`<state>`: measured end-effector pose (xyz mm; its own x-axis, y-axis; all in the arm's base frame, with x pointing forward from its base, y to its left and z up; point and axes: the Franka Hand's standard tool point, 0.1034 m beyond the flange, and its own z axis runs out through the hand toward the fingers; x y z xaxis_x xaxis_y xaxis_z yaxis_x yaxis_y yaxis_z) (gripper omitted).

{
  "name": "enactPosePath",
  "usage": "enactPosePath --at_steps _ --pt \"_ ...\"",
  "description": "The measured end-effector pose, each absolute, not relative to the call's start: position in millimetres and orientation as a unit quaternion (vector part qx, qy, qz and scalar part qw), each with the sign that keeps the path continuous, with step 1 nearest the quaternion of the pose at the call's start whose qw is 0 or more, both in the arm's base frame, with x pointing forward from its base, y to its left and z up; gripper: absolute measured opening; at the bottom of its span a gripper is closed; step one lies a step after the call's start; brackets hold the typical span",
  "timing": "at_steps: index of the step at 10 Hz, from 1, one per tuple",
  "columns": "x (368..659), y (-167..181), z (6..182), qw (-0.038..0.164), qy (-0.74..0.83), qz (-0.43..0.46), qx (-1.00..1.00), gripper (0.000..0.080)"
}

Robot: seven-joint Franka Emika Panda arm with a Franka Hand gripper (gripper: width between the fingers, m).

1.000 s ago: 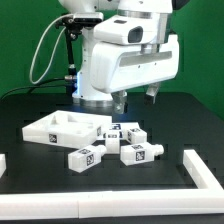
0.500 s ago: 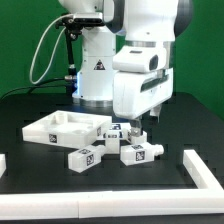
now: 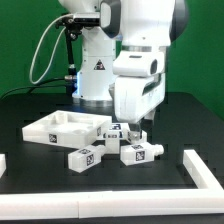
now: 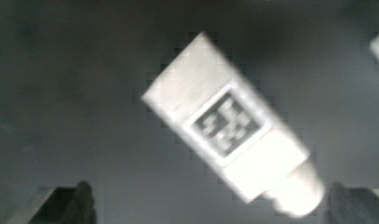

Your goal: Assemble one leg

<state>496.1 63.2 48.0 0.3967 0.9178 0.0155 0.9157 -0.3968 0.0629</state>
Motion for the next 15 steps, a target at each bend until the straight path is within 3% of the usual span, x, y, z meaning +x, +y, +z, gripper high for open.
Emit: enactPosePath --at_steps 2,5,6,7,9,10,11,13,15 --pt "490 67 25.3 0.013 0.568 0.013 0.823 0.065" --pt "493 66 11.1 0.008 0.566 0.007 0.824 0.065" --pt "493 66 11.3 0.008 0.567 0.008 0.824 0.0526" --pt "493 66 11.1 0.008 0.567 0.007 0.824 0.0526" --pt "492 66 10.7 0.008 0.567 0.007 0.824 0.0283" --pt "492 66 10.7 0.008 0.567 0.007 0.824 0.0283" --pt "491 68 11.3 0.005 0.563 -0.003 0.827 0.0285" --pt "504 102 38.0 0.002 0.555 -0.024 0.832 0.0285" --pt "476 125 48.9 0.006 0.5 0.005 0.866 0.0285"
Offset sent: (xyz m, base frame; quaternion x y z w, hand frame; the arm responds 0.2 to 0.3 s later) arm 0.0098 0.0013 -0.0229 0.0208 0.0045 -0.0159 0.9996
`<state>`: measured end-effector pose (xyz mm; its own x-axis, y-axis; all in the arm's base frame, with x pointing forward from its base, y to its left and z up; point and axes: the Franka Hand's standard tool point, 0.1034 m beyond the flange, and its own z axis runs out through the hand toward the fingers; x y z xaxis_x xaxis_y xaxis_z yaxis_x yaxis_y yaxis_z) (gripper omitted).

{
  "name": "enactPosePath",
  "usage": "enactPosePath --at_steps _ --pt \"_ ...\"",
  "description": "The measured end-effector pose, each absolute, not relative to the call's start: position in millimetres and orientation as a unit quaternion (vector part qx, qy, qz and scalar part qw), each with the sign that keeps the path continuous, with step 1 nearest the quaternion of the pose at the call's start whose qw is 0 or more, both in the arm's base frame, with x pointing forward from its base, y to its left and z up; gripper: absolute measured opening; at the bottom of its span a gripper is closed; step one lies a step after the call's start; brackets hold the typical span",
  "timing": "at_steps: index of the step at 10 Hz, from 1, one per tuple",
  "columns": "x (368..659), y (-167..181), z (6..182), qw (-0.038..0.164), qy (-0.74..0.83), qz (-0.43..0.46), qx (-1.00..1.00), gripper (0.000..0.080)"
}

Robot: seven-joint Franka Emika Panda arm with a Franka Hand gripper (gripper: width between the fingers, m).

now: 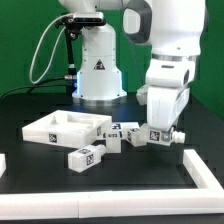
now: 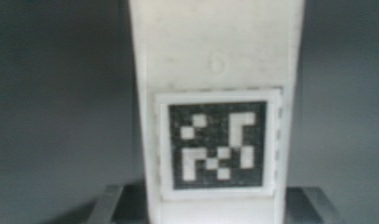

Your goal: Assemble one leg

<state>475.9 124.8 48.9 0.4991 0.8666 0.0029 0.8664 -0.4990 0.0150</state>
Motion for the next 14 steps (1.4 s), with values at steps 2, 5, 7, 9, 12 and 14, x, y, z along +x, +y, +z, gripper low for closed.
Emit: enactPosePath --at_steps 2,5,7,9,12,14 --pt "447 145 49.3 0.003 0.458 0.024 0.888 0.0285" --pt "450 143 46.4 0.003 0.468 0.024 0.883 0.0285" --pt "426 165 28.7 -0.013 0.462 0.043 0.886 0.0285" --pt "415 177 18.5 -0.019 0.471 0.046 0.881 0.0286" --pt "416 175 18.0 -0.019 0.47 0.045 0.881 0.0294" --pt "419 169 36.6 -0.006 0.466 0.023 0.884 0.0615"
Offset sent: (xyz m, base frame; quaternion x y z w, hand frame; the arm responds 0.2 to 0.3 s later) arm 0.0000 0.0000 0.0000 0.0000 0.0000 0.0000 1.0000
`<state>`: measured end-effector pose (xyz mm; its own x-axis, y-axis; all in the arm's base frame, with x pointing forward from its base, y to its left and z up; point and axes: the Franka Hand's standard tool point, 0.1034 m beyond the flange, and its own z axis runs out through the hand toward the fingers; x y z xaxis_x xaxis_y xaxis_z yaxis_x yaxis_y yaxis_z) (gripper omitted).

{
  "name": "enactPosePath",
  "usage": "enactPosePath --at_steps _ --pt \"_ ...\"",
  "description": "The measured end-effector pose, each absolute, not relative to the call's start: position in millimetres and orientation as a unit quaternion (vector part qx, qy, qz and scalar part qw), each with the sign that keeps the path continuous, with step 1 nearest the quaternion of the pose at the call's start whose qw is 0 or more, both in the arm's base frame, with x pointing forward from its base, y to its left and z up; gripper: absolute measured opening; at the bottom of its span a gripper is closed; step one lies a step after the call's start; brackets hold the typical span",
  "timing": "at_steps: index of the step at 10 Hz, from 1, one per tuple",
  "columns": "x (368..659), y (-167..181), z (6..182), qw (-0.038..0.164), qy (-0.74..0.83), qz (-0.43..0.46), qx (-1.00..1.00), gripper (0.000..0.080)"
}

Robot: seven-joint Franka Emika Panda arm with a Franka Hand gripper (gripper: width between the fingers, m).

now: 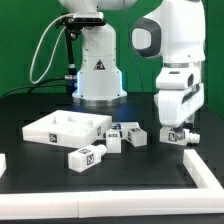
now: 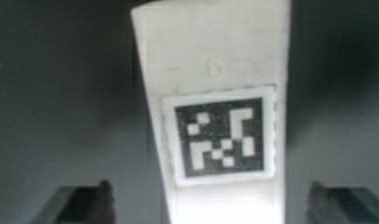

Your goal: Assemble one leg

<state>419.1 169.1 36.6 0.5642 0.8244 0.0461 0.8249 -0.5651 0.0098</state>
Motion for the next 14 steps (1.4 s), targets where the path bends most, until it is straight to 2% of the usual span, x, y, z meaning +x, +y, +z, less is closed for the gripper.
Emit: enactPosePath --at_steps 2,3,4,5,10,12,14 --pt "445 140 82.9 -0.018 -0.486 -0.006 -0.874 0.064" --pt "470 107 100.4 -0.016 -0.494 0.006 -0.869 0.064" --pt "491 78 109.1 -0.014 -0.5 0.009 -0.866 0.0648" --pt "498 58 111.4 -0.014 -0.496 0.006 -0.868 0.0648" --pt "501 54 105.6 -0.017 -0.49 -0.008 -0.872 0.0649" --pt "513 28 71.3 -0.021 -0.415 -0.033 -0.909 0.0649" --pt "514 -9 61.4 -0.009 -0.438 0.001 -0.899 0.0649"
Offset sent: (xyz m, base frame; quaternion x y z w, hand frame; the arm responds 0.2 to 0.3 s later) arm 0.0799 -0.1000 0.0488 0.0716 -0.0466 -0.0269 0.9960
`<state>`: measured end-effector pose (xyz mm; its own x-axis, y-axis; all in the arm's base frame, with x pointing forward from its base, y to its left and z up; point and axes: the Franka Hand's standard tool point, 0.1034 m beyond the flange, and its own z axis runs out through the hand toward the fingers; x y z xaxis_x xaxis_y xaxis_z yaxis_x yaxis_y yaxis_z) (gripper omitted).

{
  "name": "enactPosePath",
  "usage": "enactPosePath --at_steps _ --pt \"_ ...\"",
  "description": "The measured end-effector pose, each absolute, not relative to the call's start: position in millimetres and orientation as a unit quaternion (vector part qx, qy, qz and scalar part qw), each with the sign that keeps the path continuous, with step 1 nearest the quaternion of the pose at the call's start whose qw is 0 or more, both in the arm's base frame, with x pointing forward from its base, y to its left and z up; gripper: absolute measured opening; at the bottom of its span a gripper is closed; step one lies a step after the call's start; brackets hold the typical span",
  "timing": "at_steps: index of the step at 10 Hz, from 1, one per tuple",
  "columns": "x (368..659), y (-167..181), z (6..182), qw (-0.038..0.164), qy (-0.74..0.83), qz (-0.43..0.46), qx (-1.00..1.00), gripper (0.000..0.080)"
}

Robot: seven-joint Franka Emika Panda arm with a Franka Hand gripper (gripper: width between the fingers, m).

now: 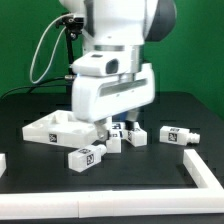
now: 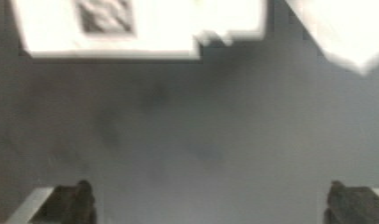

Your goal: Assemble one leg

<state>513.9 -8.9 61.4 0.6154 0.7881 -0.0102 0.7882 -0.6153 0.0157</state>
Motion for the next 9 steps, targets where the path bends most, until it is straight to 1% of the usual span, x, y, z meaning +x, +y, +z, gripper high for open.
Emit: enactPosePath --at_steps 1,2,4,6,7,8,9 --pt "515 -18 66.5 -0.003 0.478 -0.028 0.878 0.0649" --pt "518 -18 67.8 0.0 0.506 -0.025 0.862 0.0649" --pt "517 -21 66.6 -0.002 0.546 -0.026 0.838 0.0649" --pt "523 -31 71.0 0.006 0.473 -0.021 0.881 0.0649" --pt "523 -22 70.7 0.007 0.392 -0.021 0.919 0.0649" --pt "524 -16 72.4 -0.002 0.34 -0.036 0.94 0.0649" --pt "528 -17 74.1 -0.009 0.297 -0.028 0.955 0.0649"
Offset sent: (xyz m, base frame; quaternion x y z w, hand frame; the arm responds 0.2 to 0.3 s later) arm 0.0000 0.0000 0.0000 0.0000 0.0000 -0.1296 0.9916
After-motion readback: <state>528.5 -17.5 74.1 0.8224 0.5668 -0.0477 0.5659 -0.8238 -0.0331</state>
